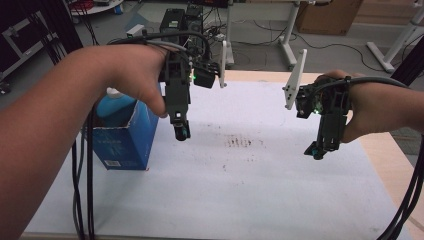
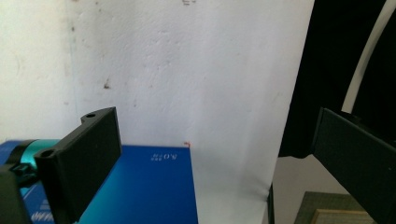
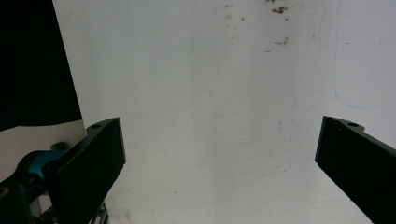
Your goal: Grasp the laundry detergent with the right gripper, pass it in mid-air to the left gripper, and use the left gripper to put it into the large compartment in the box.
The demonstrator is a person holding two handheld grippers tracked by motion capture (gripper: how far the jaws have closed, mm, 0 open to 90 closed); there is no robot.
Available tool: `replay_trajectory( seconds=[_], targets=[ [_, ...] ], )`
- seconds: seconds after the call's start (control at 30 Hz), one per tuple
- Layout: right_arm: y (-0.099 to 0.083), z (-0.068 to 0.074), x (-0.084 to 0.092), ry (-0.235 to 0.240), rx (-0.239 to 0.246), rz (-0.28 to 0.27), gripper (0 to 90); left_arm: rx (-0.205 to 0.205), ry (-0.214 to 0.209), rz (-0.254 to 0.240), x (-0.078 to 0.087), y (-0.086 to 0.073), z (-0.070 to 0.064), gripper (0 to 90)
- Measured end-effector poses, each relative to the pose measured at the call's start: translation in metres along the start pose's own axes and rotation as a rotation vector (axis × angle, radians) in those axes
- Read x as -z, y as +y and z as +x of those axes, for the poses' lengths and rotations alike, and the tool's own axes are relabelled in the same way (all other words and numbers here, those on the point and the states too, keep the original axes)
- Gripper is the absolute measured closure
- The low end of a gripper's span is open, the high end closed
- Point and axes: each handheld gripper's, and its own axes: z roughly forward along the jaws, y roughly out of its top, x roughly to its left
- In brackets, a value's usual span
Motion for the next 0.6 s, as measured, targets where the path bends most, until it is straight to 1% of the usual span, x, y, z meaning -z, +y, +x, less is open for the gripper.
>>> replay_trajectory(
  seconds=[0.07,0.13,0.17,0.23,0.37,0.5,0.6],
  targets=[
    [0.000,0.000,-0.003,0.007,-0.002,0.002,0.6,-0.015,-0.001,0.011,-0.007,0.003,0.000,1.7],
    [0.001,0.000,-0.004,0.007,-0.002,0.002,0.6,-0.019,-0.002,0.020,-0.010,0.004,0.000,1.7],
    [0.001,0.000,-0.006,0.009,0.000,0.001,0.6,-0.021,0.000,0.027,-0.014,0.006,0.000,1.7],
    [0.002,0.000,-0.009,0.009,0.003,0.007,0.6,-0.024,-0.002,0.023,-0.017,0.007,-0.001,1.7],
    [0.002,0.000,-0.011,0.015,0.005,0.008,0.6,-0.027,-0.003,0.026,-0.020,0.008,-0.001,1.7],
    [0.002,0.000,-0.013,0.012,0.008,0.011,0.6,-0.039,0.003,0.031,-0.020,0.009,-0.001,1.7],
    [0.002,0.000,-0.013,0.013,-0.001,0.013,0.6,-0.039,0.001,0.030,-0.020,0.009,-0.001,1.7]
  ],
)
